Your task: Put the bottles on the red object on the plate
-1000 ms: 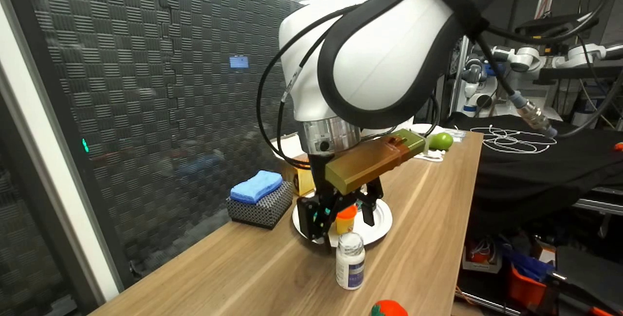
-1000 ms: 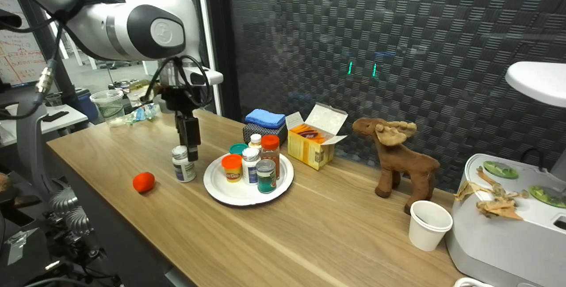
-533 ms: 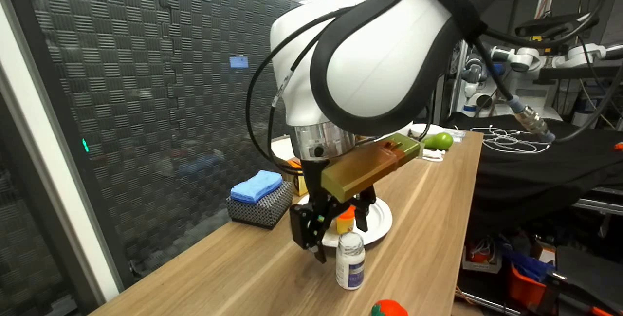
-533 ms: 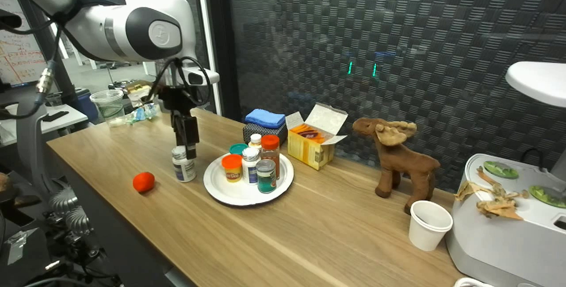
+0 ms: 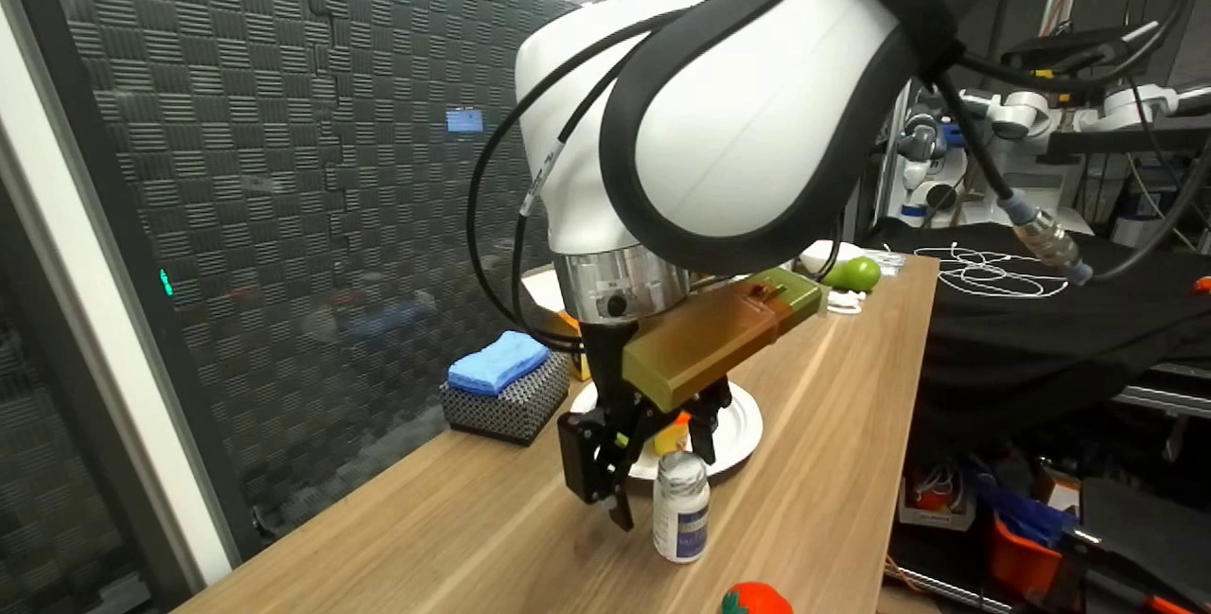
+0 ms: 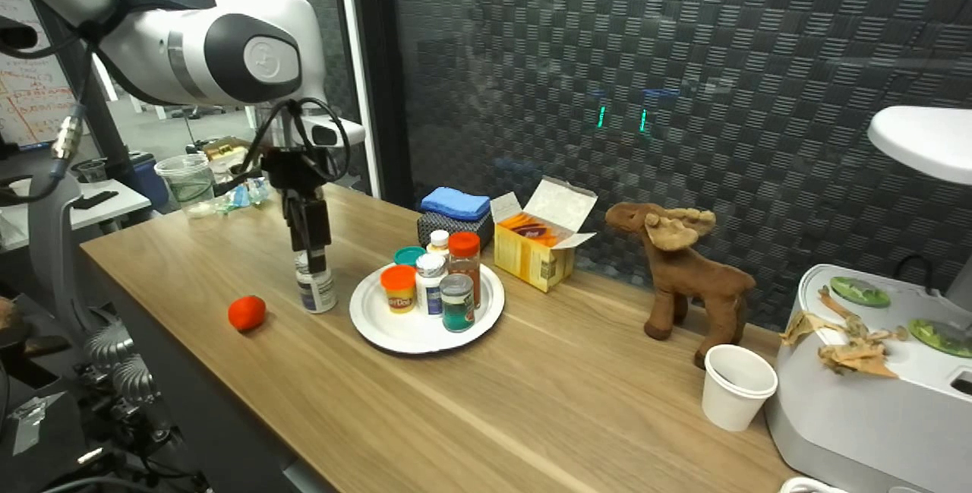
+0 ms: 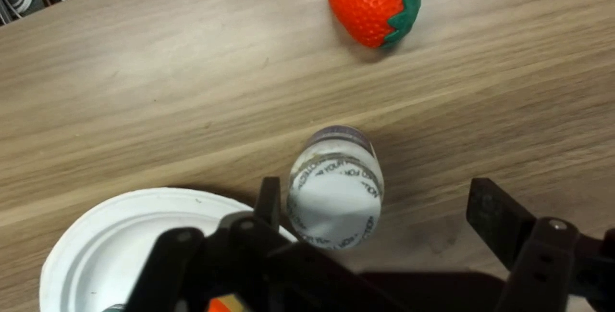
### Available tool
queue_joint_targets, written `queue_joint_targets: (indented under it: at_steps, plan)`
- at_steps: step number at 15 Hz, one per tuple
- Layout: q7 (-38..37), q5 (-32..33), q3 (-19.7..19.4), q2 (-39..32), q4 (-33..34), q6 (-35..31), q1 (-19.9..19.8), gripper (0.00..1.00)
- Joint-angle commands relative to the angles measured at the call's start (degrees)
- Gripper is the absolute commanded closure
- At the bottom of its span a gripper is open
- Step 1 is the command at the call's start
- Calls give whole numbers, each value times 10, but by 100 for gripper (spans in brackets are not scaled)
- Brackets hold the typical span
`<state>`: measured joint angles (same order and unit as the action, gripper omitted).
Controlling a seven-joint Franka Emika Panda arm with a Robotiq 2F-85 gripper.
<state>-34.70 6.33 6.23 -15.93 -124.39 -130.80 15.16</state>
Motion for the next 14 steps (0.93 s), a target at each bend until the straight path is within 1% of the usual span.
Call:
queue_joint_targets:
  at_steps: [1, 2, 3, 4, 5, 7, 10, 11, 14]
  plan:
    - [-15, -12, 0, 27, -25, -8, 2, 0]
    - [-17, -14, 0, 29, -28, -9, 1, 0]
    - [-17, -15, 1, 30, -30, -10, 0, 17]
    - [-18, -15, 1, 31, -32, -9, 0, 27]
    - [-21, -13, 1, 33, -33, -8, 1, 34]
    - [-28, -11, 1, 38, -36, -8, 1, 51]
    - [-36, -10, 0, 43, -39, -8, -2, 73]
    - [-37, -10, -1, 45, -39, -7, -3, 76]
    - [-35, -9, -1, 46, -36, -4, -5, 76]
